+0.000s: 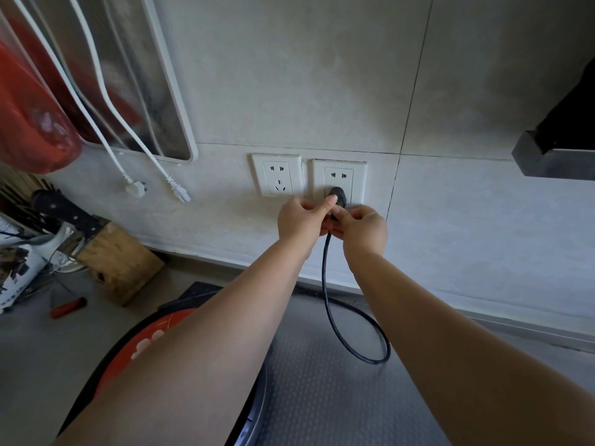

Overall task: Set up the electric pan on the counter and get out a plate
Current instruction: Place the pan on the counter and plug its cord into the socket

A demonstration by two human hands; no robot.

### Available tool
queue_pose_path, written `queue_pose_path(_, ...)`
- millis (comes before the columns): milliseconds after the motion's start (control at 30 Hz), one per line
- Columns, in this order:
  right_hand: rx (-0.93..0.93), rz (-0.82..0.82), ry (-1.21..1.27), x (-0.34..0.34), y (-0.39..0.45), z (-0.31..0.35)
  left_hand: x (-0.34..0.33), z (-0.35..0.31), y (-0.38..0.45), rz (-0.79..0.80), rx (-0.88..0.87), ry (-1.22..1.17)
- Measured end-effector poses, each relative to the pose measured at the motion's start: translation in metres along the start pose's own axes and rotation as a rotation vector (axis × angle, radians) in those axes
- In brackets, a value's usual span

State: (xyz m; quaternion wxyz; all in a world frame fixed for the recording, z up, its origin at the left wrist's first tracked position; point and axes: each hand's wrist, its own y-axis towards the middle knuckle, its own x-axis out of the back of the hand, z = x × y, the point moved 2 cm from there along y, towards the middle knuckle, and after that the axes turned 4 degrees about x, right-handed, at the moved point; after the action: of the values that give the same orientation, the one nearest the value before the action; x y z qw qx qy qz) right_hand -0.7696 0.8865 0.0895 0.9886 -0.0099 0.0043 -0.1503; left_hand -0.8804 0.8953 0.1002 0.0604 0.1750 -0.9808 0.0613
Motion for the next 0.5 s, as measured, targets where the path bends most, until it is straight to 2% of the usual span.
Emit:
queue_pose_path(300,-0.012,-0.062,-0.08,-0.0023,0.0019,-0.0049,-0.0014,0.0021,0.0021,0.004,-0.035,0.019)
queue_pose_path(500,-0.029,-0.067,-0.105,-0.0039,0.006,-0.0014,-0.008,-0.0008,0.0033,-0.096,-0.052,0.091)
